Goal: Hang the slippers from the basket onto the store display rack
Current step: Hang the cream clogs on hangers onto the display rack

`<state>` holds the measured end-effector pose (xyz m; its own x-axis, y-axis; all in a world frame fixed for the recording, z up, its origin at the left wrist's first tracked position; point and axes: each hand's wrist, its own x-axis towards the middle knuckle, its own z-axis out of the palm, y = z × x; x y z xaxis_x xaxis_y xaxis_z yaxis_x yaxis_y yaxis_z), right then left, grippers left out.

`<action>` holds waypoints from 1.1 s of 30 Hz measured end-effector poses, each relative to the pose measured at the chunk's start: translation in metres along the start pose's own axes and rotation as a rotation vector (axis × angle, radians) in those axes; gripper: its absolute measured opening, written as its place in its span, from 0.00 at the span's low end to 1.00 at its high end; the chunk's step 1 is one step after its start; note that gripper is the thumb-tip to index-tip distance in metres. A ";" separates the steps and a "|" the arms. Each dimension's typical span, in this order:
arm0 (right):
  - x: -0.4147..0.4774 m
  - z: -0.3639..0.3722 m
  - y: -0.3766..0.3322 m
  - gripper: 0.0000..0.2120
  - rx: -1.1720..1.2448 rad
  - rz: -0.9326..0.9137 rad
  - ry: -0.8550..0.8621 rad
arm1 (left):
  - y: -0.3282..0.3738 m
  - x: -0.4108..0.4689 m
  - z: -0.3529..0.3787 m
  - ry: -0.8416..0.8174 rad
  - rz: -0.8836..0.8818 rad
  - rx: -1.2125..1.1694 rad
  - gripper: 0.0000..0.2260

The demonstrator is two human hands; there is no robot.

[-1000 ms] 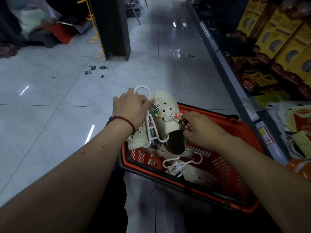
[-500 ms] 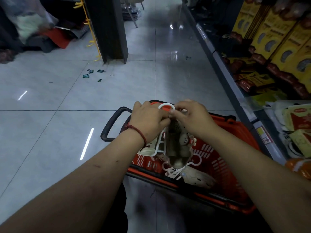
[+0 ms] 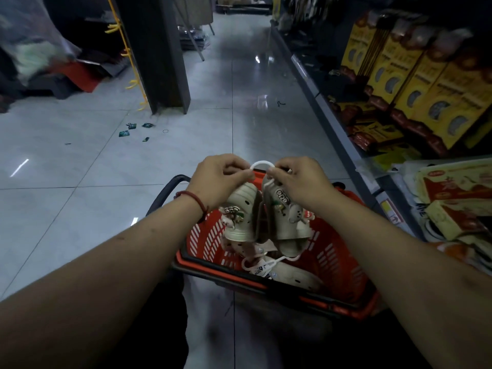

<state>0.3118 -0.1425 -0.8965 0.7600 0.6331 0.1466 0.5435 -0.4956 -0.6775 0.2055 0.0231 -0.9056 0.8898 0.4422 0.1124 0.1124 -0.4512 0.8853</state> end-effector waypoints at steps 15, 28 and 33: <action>-0.118 -0.193 -0.031 0.13 0.040 0.061 0.288 | 0.200 -0.036 0.063 -0.170 0.345 0.174 0.06; -0.279 -0.355 0.024 0.16 -0.309 0.237 0.679 | 0.360 -0.091 0.229 -0.484 0.639 -0.052 0.10; -0.347 -0.399 0.043 0.14 -0.338 0.315 0.834 | 0.410 -0.117 0.298 -0.612 0.754 -0.061 0.13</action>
<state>0.2135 -0.6206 -0.6891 0.8274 -0.1222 0.5481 0.2455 -0.7991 -0.5488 0.2795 -0.4444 -0.6903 0.7967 -0.4338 0.4209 -0.5892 -0.4023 0.7007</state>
